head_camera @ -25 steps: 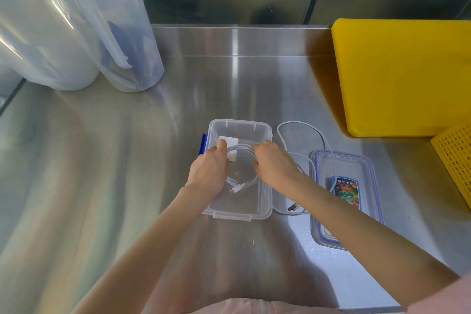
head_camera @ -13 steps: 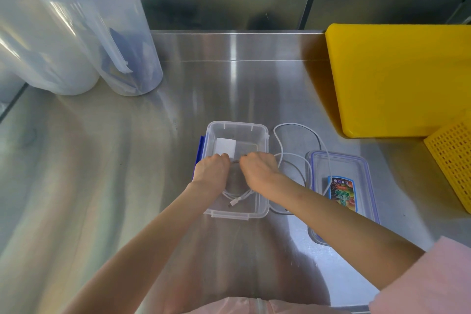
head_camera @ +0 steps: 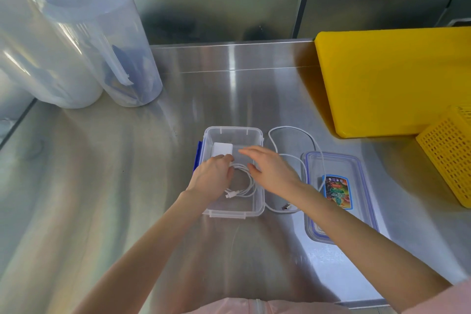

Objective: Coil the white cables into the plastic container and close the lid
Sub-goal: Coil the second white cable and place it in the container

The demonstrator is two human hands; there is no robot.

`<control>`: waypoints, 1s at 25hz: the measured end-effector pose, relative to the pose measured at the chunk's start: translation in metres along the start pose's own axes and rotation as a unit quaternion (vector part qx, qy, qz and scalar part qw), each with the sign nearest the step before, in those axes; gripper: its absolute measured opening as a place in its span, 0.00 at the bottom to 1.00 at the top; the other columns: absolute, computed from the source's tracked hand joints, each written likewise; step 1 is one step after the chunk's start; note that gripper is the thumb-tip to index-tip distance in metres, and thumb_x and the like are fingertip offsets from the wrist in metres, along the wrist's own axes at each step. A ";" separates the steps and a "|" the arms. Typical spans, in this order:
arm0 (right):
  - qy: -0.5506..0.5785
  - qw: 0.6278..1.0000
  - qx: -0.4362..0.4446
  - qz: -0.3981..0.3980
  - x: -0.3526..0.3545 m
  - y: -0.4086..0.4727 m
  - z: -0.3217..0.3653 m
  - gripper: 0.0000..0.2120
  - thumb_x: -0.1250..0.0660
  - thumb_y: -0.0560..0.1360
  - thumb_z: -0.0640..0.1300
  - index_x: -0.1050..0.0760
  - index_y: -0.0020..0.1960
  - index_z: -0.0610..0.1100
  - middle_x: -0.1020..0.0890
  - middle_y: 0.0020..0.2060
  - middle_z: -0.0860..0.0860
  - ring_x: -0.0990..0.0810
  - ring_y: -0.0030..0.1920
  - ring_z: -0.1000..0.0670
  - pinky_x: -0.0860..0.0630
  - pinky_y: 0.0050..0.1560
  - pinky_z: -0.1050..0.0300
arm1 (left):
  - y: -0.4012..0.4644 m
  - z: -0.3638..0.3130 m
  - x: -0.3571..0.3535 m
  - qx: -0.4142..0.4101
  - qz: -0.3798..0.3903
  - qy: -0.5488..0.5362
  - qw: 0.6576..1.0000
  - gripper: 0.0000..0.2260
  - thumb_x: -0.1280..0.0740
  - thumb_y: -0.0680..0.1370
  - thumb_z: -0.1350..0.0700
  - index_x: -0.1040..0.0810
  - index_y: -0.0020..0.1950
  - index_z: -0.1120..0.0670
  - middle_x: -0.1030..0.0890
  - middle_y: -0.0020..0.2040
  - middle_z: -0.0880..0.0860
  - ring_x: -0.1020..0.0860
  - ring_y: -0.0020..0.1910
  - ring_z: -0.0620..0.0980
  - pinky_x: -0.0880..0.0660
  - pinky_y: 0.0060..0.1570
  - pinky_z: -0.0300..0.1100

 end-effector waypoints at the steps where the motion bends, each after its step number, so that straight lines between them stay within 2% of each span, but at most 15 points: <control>1: 0.018 0.999 -0.010 -0.028 0.007 -0.005 -0.006 0.19 0.42 0.76 0.38 0.32 0.67 0.45 0.27 0.66 0.48 0.28 0.64 0.46 0.30 0.63 0.50 | 0.000 -0.006 0.004 -0.007 -0.014 -0.008 1.000 0.14 0.45 0.79 0.58 0.28 0.62 0.58 0.21 0.57 0.58 0.23 0.53 0.61 0.28 0.45 0.48; 4: 0.037 0.994 -0.065 -0.076 0.022 -0.019 -0.037 0.17 0.40 0.75 0.40 0.29 0.64 0.44 0.23 0.61 0.45 0.23 0.57 0.44 0.28 0.58 0.51 | 0.008 -0.029 0.011 -0.039 -0.035 -0.010 0.999 0.14 0.46 0.79 0.58 0.27 0.62 0.57 0.21 0.59 0.57 0.22 0.54 0.59 0.27 0.47 0.49; 6: 0.043 0.990 -0.102 -0.084 0.029 -0.025 -0.058 0.16 0.40 0.75 0.40 0.27 0.62 0.43 0.22 0.59 0.43 0.23 0.56 0.43 0.27 0.58 0.50 | 0.018 -0.045 0.012 -0.065 -0.035 0.011 0.997 0.14 0.46 0.79 0.58 0.26 0.62 0.58 0.22 0.59 0.58 0.23 0.55 0.60 0.26 0.49 0.50; 10: 0.010 0.985 -0.163 -0.059 0.035 -0.031 -0.092 0.16 0.39 0.75 0.40 0.28 0.62 0.42 0.22 0.58 0.40 0.23 0.56 0.41 0.27 0.58 0.51 | 0.038 -0.077 0.001 -0.103 -0.004 0.062 0.993 0.13 0.45 0.79 0.56 0.26 0.59 0.58 0.23 0.58 0.59 0.25 0.59 0.61 0.27 0.53 0.52; 13: 0.008 0.980 -0.194 -0.037 0.034 -0.030 -0.107 0.16 0.38 0.74 0.40 0.28 0.62 0.41 0.22 0.58 0.39 0.23 0.56 0.39 0.28 0.58 0.51 | 0.050 -0.093 -0.013 -0.118 0.035 0.096 0.988 0.14 0.44 0.79 0.56 0.27 0.61 0.58 0.24 0.61 0.58 0.28 0.62 0.59 0.29 0.56 0.51; 19: 0.018 0.978 -0.209 -0.002 0.022 -0.020 -0.123 0.11 0.39 0.74 0.41 0.24 0.54 0.39 0.18 0.52 0.39 0.21 0.53 0.40 0.25 0.54 0.49 | 0.070 -0.108 -0.036 -0.131 0.083 0.133 0.979 0.16 0.44 0.78 0.58 0.30 0.65 0.58 0.26 0.64 0.59 0.31 0.65 0.58 0.34 0.64 0.49; 22: 0.036 0.980 -0.190 -0.034 0.029 -0.018 -0.120 0.10 0.39 0.75 0.41 0.22 0.52 0.40 0.17 0.50 0.41 0.20 0.51 0.41 0.25 0.52 0.50 | 0.073 -0.104 -0.036 -0.115 0.094 0.117 0.982 0.17 0.44 0.78 0.57 0.30 0.65 0.58 0.26 0.65 0.59 0.31 0.66 0.58 0.34 0.64 0.49; 25: 0.049 0.983 -0.158 -0.086 0.048 -0.019 -0.111 0.09 0.38 0.75 0.41 0.22 0.52 0.41 0.18 0.48 0.42 0.20 0.48 0.44 0.25 0.51 0.51 | 0.072 -0.102 -0.025 -0.088 0.069 0.065 0.992 0.15 0.44 0.78 0.57 0.28 0.62 0.58 0.24 0.62 0.60 0.27 0.62 0.60 0.30 0.58 0.50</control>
Point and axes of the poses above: each hand's wrist, its own y-axis towards the middle knuckle, its own x-axis out of the back of the hand, z = x × y, the point moved 4 cm from there along y, towards the middle knuckle
